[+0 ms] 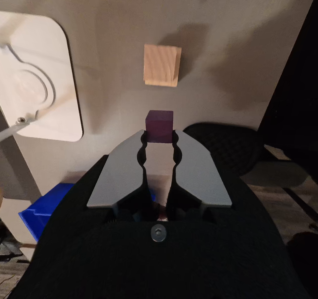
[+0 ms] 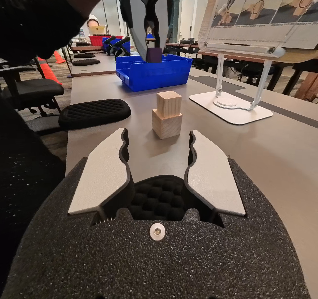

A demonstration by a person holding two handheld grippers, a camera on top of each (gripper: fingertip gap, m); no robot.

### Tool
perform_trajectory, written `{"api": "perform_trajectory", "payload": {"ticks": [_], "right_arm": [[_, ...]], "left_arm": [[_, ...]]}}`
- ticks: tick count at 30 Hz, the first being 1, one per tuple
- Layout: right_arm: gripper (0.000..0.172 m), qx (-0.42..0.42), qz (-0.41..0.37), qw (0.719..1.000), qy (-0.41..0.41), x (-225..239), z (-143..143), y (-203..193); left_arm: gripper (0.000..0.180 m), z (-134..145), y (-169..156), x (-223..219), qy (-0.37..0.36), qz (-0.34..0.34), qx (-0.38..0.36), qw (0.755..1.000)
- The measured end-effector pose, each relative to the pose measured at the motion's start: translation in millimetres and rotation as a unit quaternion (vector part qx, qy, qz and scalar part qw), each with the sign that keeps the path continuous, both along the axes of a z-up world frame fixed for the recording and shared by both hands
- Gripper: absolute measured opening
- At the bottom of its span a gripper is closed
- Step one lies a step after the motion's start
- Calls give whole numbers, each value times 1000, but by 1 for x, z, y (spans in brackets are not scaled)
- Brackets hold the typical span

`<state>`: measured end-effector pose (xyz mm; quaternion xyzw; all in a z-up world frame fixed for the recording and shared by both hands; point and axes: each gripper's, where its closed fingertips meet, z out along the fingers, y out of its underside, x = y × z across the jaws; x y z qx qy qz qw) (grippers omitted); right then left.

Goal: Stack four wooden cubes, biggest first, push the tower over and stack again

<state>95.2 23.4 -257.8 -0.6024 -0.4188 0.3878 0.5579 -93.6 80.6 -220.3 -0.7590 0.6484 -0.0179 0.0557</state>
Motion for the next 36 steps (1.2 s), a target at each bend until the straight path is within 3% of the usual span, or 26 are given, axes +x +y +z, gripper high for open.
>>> {"api": "perform_trajectory", "payload": {"ticks": [12, 36], "right_arm": [[66, 5, 6, 1000, -1, -1, 0, -2], [65, 6, 13, 1000, 8, 1, 2, -4]], "left_arm": [[27, -31, 7, 48, 23, -16, 0, 1000], [30, -47, 14, 52, 57, -29, -7, 998]]}}
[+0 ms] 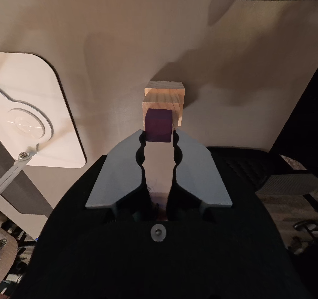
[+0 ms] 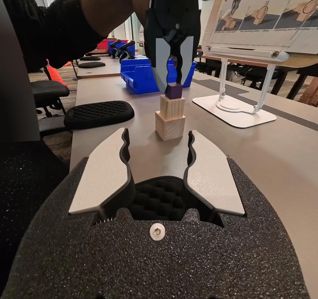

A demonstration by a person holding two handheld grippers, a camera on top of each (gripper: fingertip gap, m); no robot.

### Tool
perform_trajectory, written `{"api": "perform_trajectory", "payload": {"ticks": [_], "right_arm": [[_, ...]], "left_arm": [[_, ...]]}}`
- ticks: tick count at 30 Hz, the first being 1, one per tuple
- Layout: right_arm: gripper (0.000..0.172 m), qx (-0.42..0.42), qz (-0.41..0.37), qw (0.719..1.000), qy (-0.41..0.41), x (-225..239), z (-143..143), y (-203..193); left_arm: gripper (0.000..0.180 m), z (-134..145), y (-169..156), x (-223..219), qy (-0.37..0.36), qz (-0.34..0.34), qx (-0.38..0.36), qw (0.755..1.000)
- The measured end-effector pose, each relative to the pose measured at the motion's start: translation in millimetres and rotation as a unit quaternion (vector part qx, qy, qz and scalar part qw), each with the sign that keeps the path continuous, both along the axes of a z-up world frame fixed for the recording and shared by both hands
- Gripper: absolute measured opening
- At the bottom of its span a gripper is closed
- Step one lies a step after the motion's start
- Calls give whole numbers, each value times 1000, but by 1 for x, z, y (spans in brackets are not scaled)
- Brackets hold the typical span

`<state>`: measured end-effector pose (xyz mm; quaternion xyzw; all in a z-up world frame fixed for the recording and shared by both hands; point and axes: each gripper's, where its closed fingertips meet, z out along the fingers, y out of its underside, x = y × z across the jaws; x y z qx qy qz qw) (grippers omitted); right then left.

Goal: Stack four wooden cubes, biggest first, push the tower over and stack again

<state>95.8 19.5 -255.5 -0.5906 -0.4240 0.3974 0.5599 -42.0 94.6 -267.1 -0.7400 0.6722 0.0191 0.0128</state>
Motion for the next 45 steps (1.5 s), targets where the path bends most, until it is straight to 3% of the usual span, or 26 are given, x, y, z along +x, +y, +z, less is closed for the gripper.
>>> {"api": "perform_trajectory", "payload": {"ticks": [7, 11, 15, 18, 22, 24, 28, 33, 36, 39, 45], "right_arm": [[65, 1, 0, 1000, 1, 0, 0, 0], [65, 0, 0, 1000, 3, 1, 1, 0], [65, 0, 0, 1000, 2, 1, 0, 0], [64, 0, -2, 1000, 1, 1, 0, 0], [64, -2, -4, 1000, -2, 1, -1, 1], [64, -2, -7, 1000, -3, 1, -1, 1], [63, 0, -13, 1000, -21, -2, -5, 3], [63, -10, -14, 999, -35, -4, -9, 4], [63, -17, -17, 999, -29, -2, -8, 6], [63, -23, -18, 999, -18, -1, -6, 7], [63, -27, -14, 1000, -5, 1, -3, 7]], "left_arm": [[50, 2, 0, 0, -5, 1, 3, 1000], [97, 13, -3, -5, -38, 6, 4, 999], [128, 35, -1, -13, -121, 31, 25, 992], [129, 64, 11, -38, -195, 89, 71, 974], [111, 99, 32, -120, -239, 206, 132, 940], [100, 110, 47, -172, -246, 276, 165, 914], [83, 118, 80, -263, -294, 415, 221, 832], [69, 78, 118, -366, -240, 547, 289, 748], [49, 45, 141, -389, -268, 603, 273, 700], [48, 15, 164, -410, -282, 660, 256, 647], [38, -32, 196, -436, -265, 729, 234, 586]]}}
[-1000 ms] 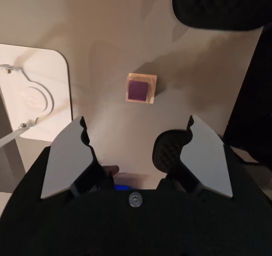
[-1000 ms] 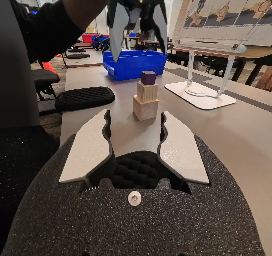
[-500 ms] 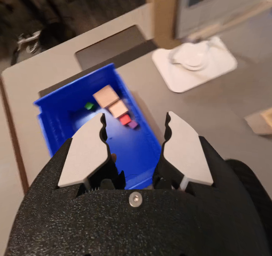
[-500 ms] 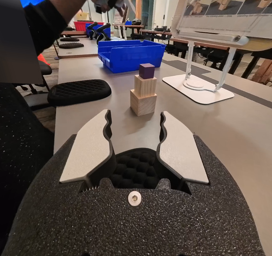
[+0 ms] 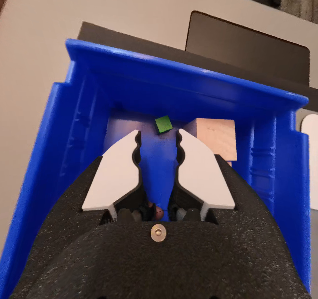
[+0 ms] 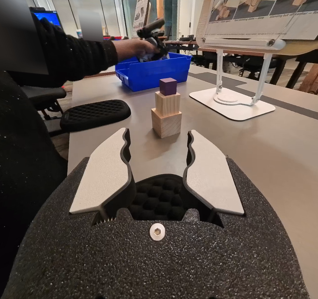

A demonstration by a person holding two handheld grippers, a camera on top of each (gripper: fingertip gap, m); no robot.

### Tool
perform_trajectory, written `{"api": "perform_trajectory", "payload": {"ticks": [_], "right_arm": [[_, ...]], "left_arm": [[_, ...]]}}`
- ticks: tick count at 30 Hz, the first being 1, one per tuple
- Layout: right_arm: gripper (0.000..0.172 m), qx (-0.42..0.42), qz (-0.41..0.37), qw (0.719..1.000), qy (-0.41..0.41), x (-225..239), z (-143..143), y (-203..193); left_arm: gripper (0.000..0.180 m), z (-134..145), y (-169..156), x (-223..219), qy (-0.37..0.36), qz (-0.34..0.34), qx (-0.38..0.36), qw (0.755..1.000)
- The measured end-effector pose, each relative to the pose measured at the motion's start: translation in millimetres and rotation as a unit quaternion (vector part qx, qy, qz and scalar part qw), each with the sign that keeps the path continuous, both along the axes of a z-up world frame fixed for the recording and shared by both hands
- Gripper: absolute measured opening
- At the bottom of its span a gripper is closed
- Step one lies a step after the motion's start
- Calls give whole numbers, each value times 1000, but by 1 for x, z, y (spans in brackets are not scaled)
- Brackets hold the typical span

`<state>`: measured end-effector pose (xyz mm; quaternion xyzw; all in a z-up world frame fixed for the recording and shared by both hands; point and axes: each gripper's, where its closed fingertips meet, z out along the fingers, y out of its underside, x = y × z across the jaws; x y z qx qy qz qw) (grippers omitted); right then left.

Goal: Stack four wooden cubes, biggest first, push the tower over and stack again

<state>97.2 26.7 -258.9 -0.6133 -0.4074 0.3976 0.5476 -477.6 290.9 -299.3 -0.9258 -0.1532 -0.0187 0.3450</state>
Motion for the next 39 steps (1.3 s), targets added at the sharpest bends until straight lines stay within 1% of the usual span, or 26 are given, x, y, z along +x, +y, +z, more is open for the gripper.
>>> {"api": "perform_trajectory", "payload": {"ticks": [2, 6, 11, 15, 17, 19, 21, 23, 25, 27, 28, 30, 33, 36, 39], "right_arm": [[63, 5, -1, 1000, 0, 0, 1, -1], [63, 18, -8, 1000, -4, 0, 1, -1], [63, 24, -14, 1000, -4, 0, 1, -1], [63, 22, -14, 1000, 5, 2, 3, -1], [63, 21, -15, 1000, 10, 3, 4, 0], [64, 19, -17, 1000, 14, 4, 5, 0], [64, 18, -17, 1000, 15, 4, 5, 1], [64, 16, -15, 1000, 15, 3, 5, 1], [64, 14, -14, 1000, 15, 3, 4, 1], [64, 14, -13, 1000, 17, 3, 5, 0], [63, 14, -12, 1000, 18, 4, 5, 0], [63, 12, -11, 1000, 19, 4, 5, 0], [64, 11, -9, 1000, 12, 2, 4, 0], [63, 12, -7, 1000, 7, 1, 3, 0], [63, 14, -7, 1000, 9, 2, 3, -1]], "left_arm": [[40, -8, 8, 0, -10, 7, -9, 1000], [41, -16, 19, -1, -5, 15, -22, 1000], [37, -37, 20, -2, -10, 26, -53, 998], [34, -43, 22, -2, -10, 21, -54, 998], [24, -44, 23, 1, -15, 12, -50, 999], [21, -42, 19, 0, -2, 2, -60, 998], [21, -32, 16, 2, 3, -15, -54, 998], [21, -12, 12, 4, 9, -37, -36, 999], [21, 15, 6, 9, 20, -70, -15, 997], [21, 48, -1, 30, 20, -132, 16, 991], [21, 65, -6, 47, 15, -171, 32, 985], [20, 101, -22, 93, -11, -253, 69, 965], [21, 140, -56, 156, 13, -366, 84, 927], [21, 163, -95, 224, 22, -467, 85, 880], [21, 172, -135, 289, 36, -559, 77, 825]]}}
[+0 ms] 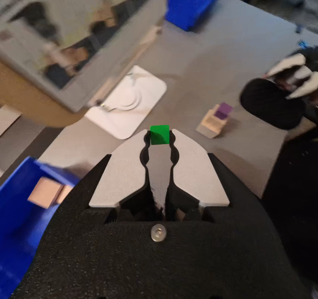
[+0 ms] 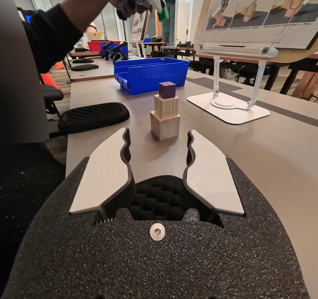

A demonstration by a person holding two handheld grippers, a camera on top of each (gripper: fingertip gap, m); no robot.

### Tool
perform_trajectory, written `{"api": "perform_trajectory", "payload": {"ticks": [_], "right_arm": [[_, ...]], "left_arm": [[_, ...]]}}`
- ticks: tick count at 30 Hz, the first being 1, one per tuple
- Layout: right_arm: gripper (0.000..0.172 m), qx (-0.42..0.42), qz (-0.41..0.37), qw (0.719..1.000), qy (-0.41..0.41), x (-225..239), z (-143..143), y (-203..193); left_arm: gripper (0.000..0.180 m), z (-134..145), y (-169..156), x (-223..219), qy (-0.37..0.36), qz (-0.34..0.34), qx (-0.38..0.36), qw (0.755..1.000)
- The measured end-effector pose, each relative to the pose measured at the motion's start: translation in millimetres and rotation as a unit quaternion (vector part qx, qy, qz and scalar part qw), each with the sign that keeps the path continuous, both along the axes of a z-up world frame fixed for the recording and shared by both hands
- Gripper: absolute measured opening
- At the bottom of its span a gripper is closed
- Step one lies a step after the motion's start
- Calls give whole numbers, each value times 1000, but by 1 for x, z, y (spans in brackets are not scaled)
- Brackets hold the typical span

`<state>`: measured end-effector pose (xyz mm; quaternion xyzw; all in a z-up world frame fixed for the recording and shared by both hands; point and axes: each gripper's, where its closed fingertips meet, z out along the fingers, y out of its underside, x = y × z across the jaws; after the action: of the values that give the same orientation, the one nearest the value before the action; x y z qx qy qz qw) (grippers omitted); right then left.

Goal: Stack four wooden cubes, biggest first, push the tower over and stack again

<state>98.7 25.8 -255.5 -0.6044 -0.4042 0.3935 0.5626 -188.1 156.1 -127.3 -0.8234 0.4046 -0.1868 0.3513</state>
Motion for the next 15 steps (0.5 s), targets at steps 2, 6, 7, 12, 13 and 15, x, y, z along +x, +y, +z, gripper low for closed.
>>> {"api": "perform_trajectory", "payload": {"ticks": [2, 6, 7, 12, 13, 15], "right_arm": [[63, -2, 1, 1000, 4, 0, 1, 0], [63, -1, 2, 1000, 6, 1, 1, 0], [63, -1, 3, 1000, 5, 1, 1, -1], [63, 2, 3, 1000, 7, 1, 2, -1], [63, 3, 4, 1000, 7, 1, 2, -1], [63, 2, 4, 1000, 7, 1, 2, -1]], "left_arm": [[21, -1, -23, 37, 24, -58, -3, 998], [20, -12, -51, 95, 64, -134, -5, 989], [21, -16, -55, 106, 74, -145, -4, 987], [21, -39, -63, 140, 109, -191, -22, 975], [21, -45, -62, 143, 118, -194, -24, 973], [21, -55, -61, 149, 126, -202, -35, 971]]}}
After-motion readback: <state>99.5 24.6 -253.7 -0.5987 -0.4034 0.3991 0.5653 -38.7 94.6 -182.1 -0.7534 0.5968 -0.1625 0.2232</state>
